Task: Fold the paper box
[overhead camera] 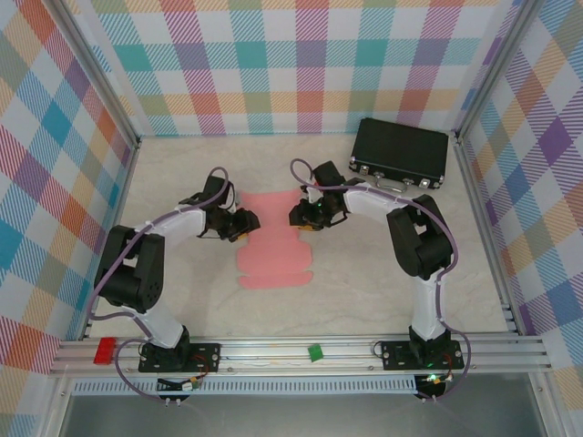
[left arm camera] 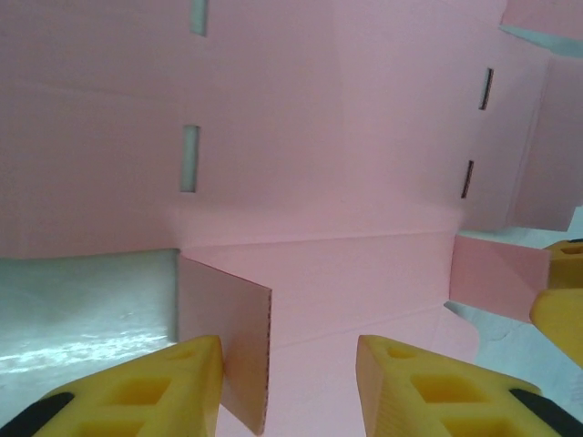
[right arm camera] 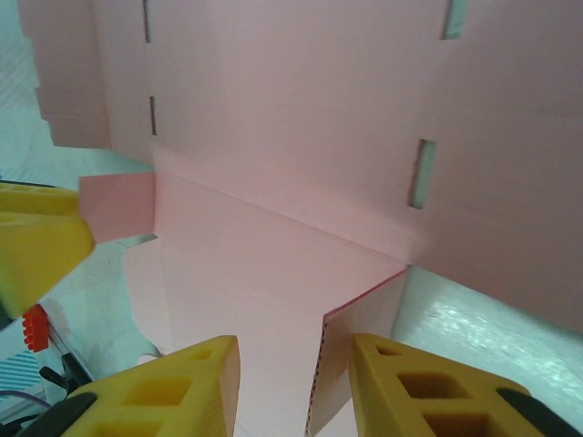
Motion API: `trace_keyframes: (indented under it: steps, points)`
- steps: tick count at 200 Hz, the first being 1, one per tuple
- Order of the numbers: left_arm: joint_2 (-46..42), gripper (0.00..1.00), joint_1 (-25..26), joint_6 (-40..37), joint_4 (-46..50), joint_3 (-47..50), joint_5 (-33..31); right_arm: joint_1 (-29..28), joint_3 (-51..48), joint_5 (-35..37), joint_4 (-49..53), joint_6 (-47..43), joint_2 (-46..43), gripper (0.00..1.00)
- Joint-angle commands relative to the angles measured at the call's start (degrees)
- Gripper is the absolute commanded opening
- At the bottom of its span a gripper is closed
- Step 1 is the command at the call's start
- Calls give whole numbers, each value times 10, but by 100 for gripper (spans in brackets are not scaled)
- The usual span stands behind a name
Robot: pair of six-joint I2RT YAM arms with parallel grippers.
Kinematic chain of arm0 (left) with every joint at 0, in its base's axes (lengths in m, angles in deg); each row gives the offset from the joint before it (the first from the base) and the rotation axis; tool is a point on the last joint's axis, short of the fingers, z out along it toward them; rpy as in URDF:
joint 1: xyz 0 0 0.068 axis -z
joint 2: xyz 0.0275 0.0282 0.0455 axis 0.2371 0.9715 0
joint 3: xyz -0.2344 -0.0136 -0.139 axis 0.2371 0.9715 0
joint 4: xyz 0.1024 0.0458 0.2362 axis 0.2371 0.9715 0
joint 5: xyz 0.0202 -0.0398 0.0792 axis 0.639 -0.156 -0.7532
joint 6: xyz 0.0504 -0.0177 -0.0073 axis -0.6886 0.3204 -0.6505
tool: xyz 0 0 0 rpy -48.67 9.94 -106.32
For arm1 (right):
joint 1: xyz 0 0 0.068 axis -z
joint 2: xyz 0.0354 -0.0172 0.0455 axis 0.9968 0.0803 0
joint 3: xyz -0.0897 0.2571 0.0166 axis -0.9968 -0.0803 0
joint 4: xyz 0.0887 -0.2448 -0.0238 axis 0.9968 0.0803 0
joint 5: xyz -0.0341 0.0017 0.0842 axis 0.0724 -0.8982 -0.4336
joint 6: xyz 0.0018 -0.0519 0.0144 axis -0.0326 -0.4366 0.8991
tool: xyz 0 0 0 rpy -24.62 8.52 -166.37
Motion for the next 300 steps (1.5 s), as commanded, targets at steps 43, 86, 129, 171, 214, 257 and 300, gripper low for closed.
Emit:
trace_keyframes:
  steps: [43, 86, 129, 171, 214, 257, 300]
  points:
    - [29, 43, 9, -8, 1, -19, 17, -9, 32, -25, 16, -7, 29, 37]
    - [41, 41, 12, -7, 0, -23, 19, -11, 33, -28, 13, -5, 40, 36]
    - [50, 39, 14, -10, 5, -32, 16, -14, 35, -28, 14, -3, 44, 35]
    - [43, 39, 15, -14, 16, -37, 7, -14, 34, -9, 20, -4, 35, 35]
    - [10, 44, 15, -35, 52, -56, -28, -14, 34, 51, 40, -17, -1, 40]
    - [-16, 50, 11, -66, 101, -93, -85, -6, 40, 95, 50, -32, -33, 44]
    - [-22, 52, -9, -90, 140, -120, -130, 8, 69, 122, 74, -54, -36, 46]
